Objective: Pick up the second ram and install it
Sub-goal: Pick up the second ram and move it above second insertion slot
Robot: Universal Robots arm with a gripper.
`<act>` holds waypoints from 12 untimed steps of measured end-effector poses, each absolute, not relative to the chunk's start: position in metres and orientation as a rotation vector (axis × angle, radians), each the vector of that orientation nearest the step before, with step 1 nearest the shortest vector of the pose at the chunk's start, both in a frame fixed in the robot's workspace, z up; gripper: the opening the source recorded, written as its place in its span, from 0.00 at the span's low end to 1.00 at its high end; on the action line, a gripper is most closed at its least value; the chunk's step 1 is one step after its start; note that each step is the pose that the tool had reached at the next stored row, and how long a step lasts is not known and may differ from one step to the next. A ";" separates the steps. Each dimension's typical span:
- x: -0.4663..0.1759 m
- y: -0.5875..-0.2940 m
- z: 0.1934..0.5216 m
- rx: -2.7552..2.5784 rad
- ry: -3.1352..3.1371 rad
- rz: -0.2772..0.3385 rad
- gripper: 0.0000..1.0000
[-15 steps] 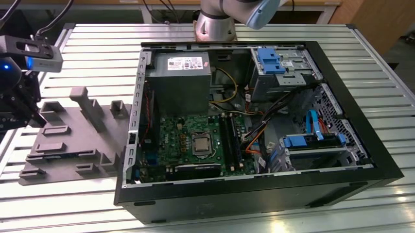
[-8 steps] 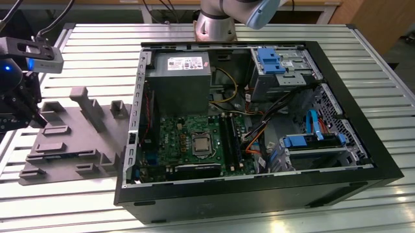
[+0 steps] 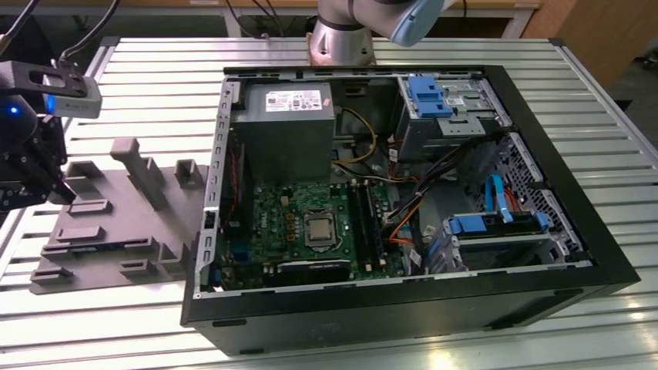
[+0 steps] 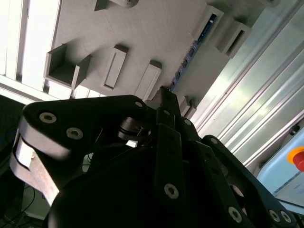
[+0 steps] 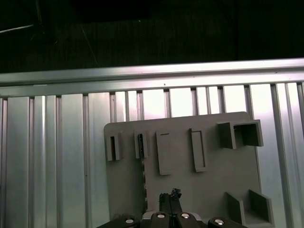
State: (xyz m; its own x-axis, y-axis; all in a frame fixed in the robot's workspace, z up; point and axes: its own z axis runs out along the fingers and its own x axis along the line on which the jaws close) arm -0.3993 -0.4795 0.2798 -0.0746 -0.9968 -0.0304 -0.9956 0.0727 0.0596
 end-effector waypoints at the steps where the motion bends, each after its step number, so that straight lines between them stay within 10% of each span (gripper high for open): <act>1: -0.399 -0.479 0.280 2.124 -2.287 -0.101 0.11; 12: -0.399 -0.479 0.277 2.125 -2.287 -0.101 0.11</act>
